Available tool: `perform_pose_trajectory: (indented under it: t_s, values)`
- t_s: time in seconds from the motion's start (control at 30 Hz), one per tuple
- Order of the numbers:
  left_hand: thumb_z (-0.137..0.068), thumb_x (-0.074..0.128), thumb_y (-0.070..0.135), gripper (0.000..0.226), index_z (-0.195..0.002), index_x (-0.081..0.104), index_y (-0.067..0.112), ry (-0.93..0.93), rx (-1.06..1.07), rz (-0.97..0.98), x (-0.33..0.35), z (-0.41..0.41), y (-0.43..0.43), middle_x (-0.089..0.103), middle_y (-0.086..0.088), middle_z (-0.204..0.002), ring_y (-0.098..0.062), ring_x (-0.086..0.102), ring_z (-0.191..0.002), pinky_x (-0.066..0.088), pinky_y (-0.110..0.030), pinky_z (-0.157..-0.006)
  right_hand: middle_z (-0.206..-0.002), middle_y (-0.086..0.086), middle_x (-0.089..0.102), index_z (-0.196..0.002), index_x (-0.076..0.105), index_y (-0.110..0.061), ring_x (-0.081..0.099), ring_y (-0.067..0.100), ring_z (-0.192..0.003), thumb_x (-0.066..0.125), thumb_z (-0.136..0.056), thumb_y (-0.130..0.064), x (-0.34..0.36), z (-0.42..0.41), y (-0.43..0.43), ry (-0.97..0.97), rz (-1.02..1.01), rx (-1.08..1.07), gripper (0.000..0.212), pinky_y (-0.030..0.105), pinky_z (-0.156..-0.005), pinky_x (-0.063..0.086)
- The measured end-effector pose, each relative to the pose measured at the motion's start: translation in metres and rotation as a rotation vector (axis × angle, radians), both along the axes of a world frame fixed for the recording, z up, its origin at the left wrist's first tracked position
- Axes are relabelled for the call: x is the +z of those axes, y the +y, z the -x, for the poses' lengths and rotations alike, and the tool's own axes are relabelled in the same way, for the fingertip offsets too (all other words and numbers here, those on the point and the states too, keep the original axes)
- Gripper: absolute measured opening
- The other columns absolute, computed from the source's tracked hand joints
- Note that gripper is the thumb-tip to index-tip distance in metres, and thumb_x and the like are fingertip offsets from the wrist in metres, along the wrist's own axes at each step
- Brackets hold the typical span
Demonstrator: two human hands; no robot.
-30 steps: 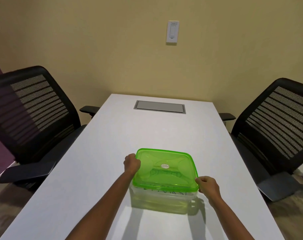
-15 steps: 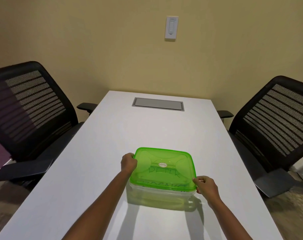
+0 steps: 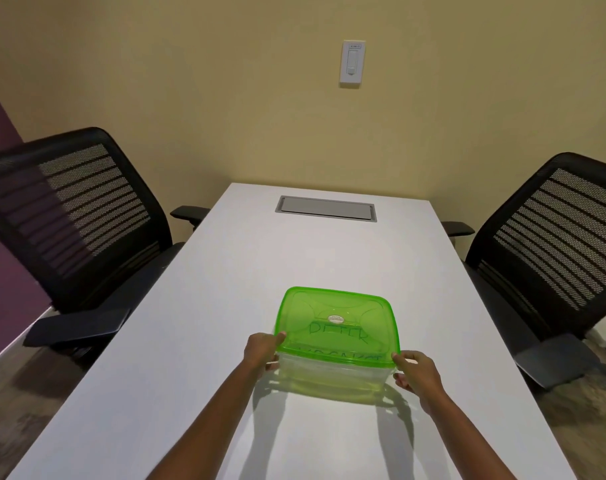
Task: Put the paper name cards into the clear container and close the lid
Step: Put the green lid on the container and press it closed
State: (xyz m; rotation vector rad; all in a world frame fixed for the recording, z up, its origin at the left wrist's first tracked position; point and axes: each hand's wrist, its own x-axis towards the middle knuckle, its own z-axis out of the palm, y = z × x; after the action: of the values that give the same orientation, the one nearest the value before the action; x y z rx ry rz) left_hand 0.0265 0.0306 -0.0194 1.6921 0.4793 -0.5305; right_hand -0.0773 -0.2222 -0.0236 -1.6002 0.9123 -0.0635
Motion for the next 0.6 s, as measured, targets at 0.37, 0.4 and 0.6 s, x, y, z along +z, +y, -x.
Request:
perform_pose_trajectory:
  t_s: [0.37, 0.4, 0.6]
  values:
    - [-0.092, 0.057, 0.002, 0.008, -0.091, 0.055, -0.005, 0.054, 0.134, 0.216, 0.008, 0.011, -0.007, 0.048, -0.017, -0.090, -0.026, 0.049, -0.066, 0.055, -0.020, -0.040, -0.081, 0.016, 0.055, -0.098, 0.053, -0.001, 0.048, 0.018, -0.055, 0.058, -0.090, -0.006, 0.003, 0.002, 0.004, -0.064, -0.164, -0.056, 0.010, 0.018, -0.047, 0.050]
    - [-0.091, 0.057, 0.001, 0.009, -0.084, 0.052, -0.002, 0.050, 0.146, 0.210, 0.006, 0.011, -0.007, 0.048, -0.015, -0.084, -0.024, 0.047, -0.062, 0.051, -0.018, -0.032, -0.085, 0.018, 0.056, -0.098, 0.053, -0.001, 0.048, 0.017, -0.055, 0.057, -0.090, -0.006, 0.002, 0.002, 0.004, -0.070, -0.164, -0.060, 0.010, 0.020, -0.051, 0.050]
    - [-0.091, 0.057, 0.000, 0.025, -0.067, 0.049, 0.003, -0.006, 0.191, 0.206, 0.001, 0.012, -0.010, 0.046, -0.013, -0.080, -0.020, 0.043, -0.057, 0.046, -0.016, -0.027, -0.097, 0.021, 0.055, -0.099, 0.053, -0.001, 0.049, 0.018, -0.060, 0.057, -0.091, -0.006, -0.001, 0.001, 0.005, -0.086, -0.152, -0.070, 0.011, 0.025, -0.063, 0.049]
